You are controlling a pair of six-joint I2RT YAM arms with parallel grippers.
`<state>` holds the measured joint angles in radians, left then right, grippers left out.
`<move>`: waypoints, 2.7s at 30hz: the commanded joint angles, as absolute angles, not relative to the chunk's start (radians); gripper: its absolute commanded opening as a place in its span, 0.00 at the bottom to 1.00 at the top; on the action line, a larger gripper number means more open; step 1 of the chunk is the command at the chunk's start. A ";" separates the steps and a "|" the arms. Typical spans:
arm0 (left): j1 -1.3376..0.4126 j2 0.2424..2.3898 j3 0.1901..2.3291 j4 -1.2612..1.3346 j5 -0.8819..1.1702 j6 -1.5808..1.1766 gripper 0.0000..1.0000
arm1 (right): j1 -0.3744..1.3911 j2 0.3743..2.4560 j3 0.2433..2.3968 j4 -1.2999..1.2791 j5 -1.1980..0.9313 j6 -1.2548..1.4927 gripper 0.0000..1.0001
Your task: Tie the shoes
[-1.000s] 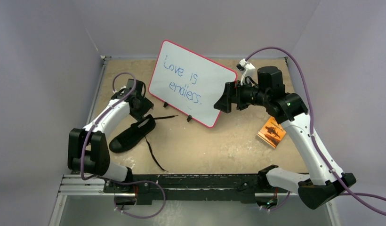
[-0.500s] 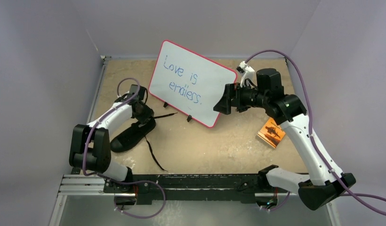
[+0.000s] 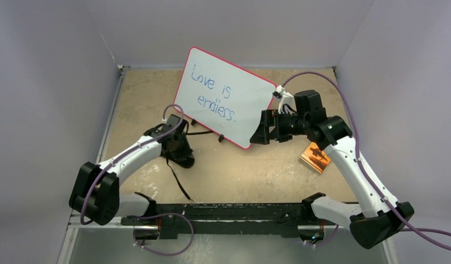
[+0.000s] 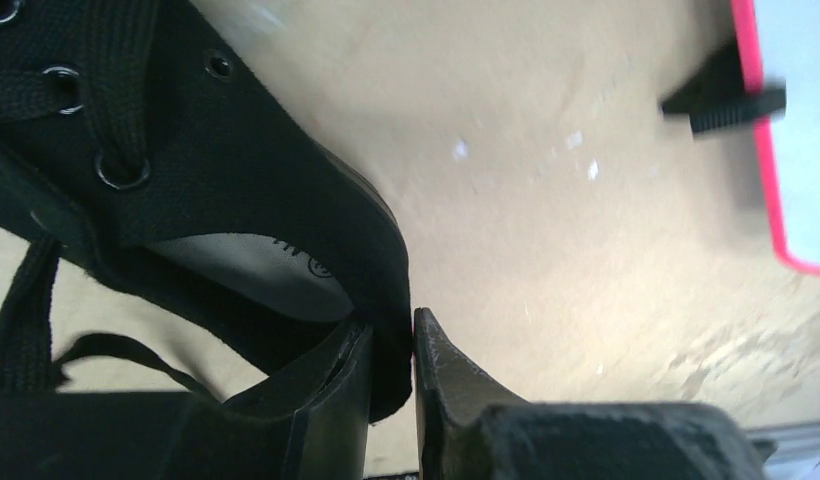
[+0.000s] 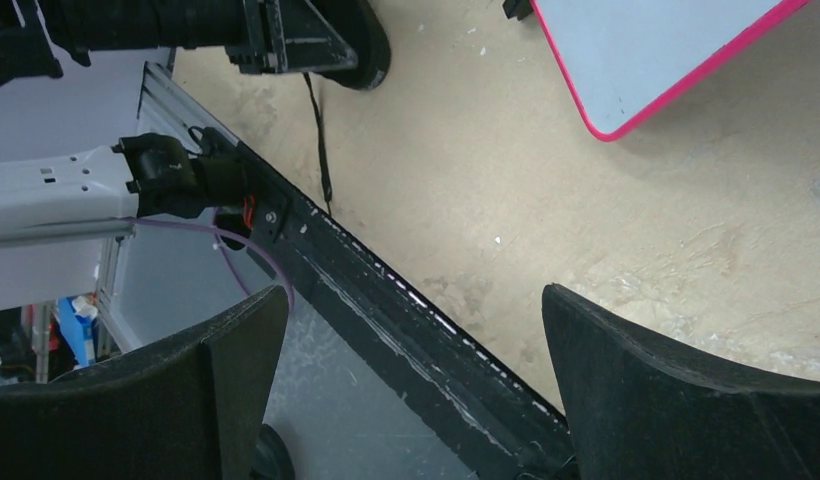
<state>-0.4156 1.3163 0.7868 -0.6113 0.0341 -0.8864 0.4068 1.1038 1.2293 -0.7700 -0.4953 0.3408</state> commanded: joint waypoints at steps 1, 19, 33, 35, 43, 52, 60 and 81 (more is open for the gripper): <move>-0.556 1.305 0.820 -0.640 0.103 -0.890 0.19 | 0.412 1.121 1.204 -0.695 -0.540 0.399 0.99; -0.845 1.224 0.957 -0.756 -0.110 -0.875 0.72 | 0.450 1.289 1.269 -0.582 -0.428 0.434 0.99; -0.627 1.591 1.261 -0.624 -0.188 -0.530 0.72 | 0.441 1.264 1.383 -0.689 -0.253 0.346 0.99; -0.627 1.645 1.257 -0.555 -0.189 -0.488 0.67 | 0.433 1.265 1.398 -0.684 -0.255 0.336 0.99; -0.627 1.756 1.206 -0.327 -0.242 -0.402 0.66 | 0.410 1.278 1.427 -0.721 -0.337 0.267 0.99; -0.627 1.845 1.175 -0.224 -0.188 -0.365 0.67 | 0.399 1.252 1.401 -0.728 -0.371 0.243 0.99; -0.627 1.836 1.051 -0.160 -0.177 -0.375 0.64 | 0.399 1.241 1.391 -0.715 -0.409 0.257 0.99; -0.744 1.441 0.857 -0.226 -0.128 -0.594 0.00 | 0.400 1.350 1.355 -0.598 -0.507 0.462 0.97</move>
